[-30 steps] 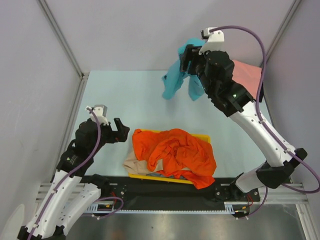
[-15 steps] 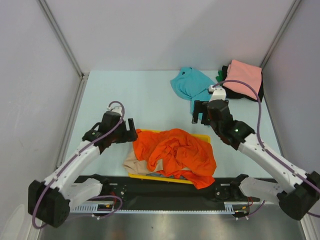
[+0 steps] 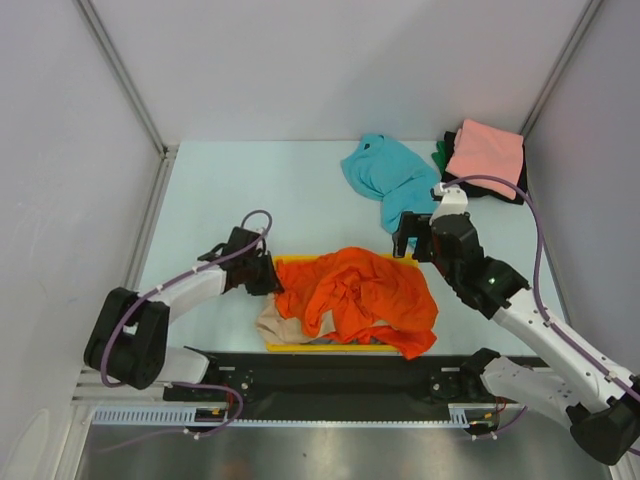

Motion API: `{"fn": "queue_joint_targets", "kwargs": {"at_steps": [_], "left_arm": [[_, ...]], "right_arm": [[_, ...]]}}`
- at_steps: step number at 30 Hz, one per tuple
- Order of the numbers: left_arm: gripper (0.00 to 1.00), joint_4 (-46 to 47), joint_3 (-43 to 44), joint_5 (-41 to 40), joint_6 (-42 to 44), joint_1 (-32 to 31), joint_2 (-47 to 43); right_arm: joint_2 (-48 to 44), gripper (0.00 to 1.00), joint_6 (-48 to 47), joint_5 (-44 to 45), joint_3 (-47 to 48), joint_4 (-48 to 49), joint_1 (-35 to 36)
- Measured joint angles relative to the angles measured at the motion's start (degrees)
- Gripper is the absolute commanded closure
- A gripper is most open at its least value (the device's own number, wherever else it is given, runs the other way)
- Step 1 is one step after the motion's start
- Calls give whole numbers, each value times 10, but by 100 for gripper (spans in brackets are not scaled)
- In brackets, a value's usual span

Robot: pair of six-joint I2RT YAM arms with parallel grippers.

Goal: Fold and stack the t-shirts
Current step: Flatten the tshirt out

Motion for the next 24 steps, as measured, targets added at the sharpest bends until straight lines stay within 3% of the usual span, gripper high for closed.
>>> {"fn": "queue_joint_targets", "kwargs": {"at_steps": [3, 11, 14, 19, 24], "left_arm": [[100, 1, 0, 5, -12, 44, -1], [100, -9, -71, -59, -101, 315, -115], [100, -7, -77, -106, -153, 379, -138], [100, 27, -72, -156, -228, 414, -118], [100, 35, -8, -162, -250, 425, -26]], "right_arm": [[-11, 0, 8, -6, -10, -3, -3], [-41, 0, 34, -32, -40, 0, -3], [-40, 1, 44, -46, -52, 2, -3], [-40, 2, 59, -69, -66, 3, -3], [-55, 2, 69, -87, -87, -1, -3]]}}
